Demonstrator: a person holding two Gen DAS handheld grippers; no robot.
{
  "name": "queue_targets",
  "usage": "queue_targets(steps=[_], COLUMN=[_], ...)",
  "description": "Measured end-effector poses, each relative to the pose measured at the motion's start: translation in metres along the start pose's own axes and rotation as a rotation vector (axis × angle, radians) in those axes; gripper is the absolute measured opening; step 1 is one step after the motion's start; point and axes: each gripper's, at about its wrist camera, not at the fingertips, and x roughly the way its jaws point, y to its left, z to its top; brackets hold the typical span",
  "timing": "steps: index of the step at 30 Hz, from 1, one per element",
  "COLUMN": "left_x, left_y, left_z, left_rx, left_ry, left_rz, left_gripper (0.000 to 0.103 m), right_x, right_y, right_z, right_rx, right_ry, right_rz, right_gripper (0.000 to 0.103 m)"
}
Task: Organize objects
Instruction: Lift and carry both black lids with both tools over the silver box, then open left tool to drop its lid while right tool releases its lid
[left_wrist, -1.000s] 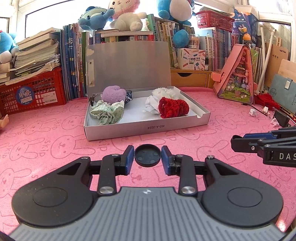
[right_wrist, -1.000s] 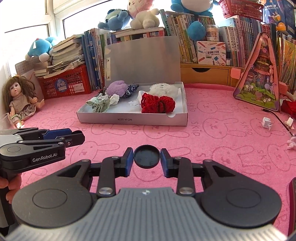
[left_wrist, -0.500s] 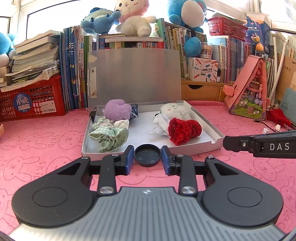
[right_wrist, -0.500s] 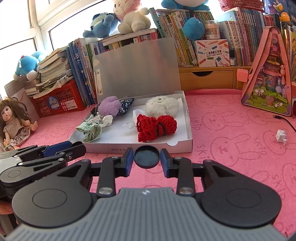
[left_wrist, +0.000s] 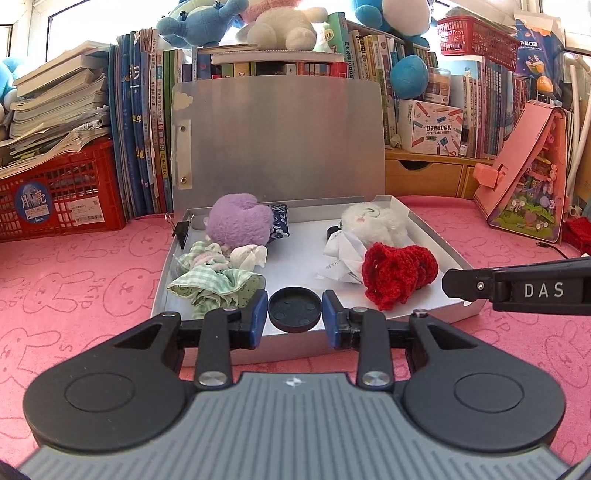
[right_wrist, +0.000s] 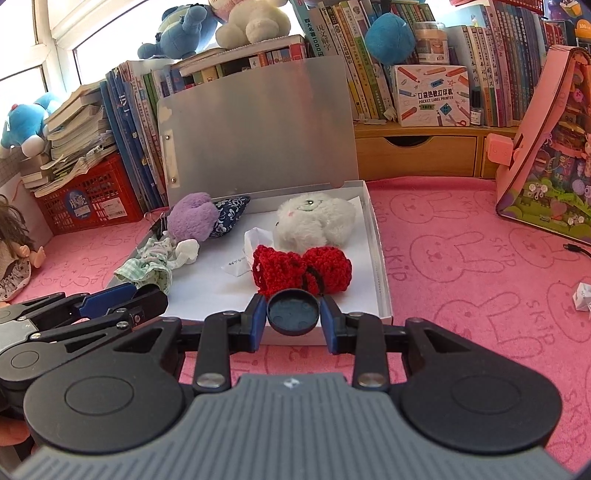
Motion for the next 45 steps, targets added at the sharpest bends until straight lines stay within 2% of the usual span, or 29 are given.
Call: queue_targets(steps=[9,19,25,43,45], left_x=[0.027,0.045,0.054,0.100,0.101], left_y=[0.008,0.014,0.019,0.042,0.042], left_z=[0.002,-0.002,-0.001,0.017,0.017], left_rx=[-0.021,-0.035,-0.047,-0.053,-0.057], left_ry=[0.037,0.066,0.067,0.100,0.104], left_rz=[0.021,0.037,0.039,0.131,0.127], left_gripper=[0.037,0.037,0.037,0.037,0.038], right_x=[0.030,0.047,0.056,0.087,0.087], right_y=[-0.007,-0.003,-0.007,-0.024,-0.026], right_z=[0.004,0.002,0.004,0.038,0.037], right_rx=[0.057,0.038,0.044,0.059,0.066], right_ry=[0.051,0.074,0.081,0.067,0.070], right_rz=[-0.001,-0.008,-0.014,-0.055,-0.055], right_gripper=[0.038,0.038,0.037,0.037,0.041])
